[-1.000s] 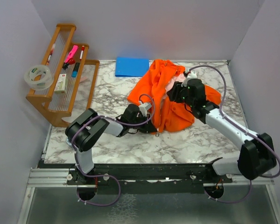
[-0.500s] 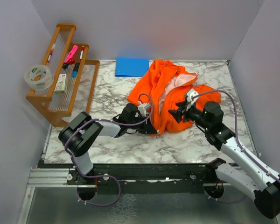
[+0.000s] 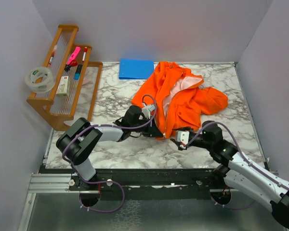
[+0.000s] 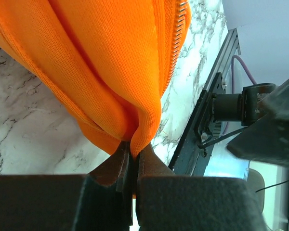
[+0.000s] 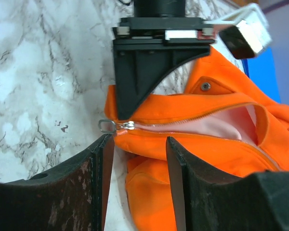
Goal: Zip up the jacket
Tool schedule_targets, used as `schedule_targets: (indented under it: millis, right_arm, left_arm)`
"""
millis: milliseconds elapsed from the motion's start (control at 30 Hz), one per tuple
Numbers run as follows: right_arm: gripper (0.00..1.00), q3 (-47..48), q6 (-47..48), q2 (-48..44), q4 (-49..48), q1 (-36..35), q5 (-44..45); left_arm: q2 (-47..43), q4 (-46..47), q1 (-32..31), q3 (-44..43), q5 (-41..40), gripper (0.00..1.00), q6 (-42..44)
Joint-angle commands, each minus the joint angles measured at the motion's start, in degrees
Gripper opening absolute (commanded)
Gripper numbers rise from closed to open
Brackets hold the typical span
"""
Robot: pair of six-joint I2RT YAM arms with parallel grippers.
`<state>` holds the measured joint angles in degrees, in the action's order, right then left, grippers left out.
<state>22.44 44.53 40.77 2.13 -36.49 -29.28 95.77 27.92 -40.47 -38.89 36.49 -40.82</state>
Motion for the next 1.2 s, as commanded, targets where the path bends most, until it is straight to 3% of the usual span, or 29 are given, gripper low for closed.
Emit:
schedule_targets:
  millis: [0, 133, 500, 900, 1167]
  right_arm:
    - [0.52, -1.38, 8.81, 2.64, -1.00, -4.16, 0.15]
    - [0.51, -2.75, 11.39, 7.59, -4.14, -10.95, 8.25]
    - [0.54, -6.44, 4.60, 15.43, -22.38, -20.87, 34.63]
    - [0.71, -9.24, -6.22, 15.13, -27.29, -25.06, 45.06]
    - [0.74, -9.59, -8.53, 22.20, -32.67, -25.20, 50.37]
  left_arm:
    - [-1.52, -0.24, -0.39, -1.96, 1.95, 0.00, -1.99]
    - [-0.69, -0.07, -0.33, -2.23, 2.05, 0.00, -3.25]
    - [-0.58, 0.01, -0.31, -3.16, -0.14, 0.00, -6.53]
    - [0.50, 0.03, -0.11, -6.00, -1.77, 0.00, -8.80]
    - [1.00, 0.03, -0.10, -6.49, -1.93, 0.00, -9.21]
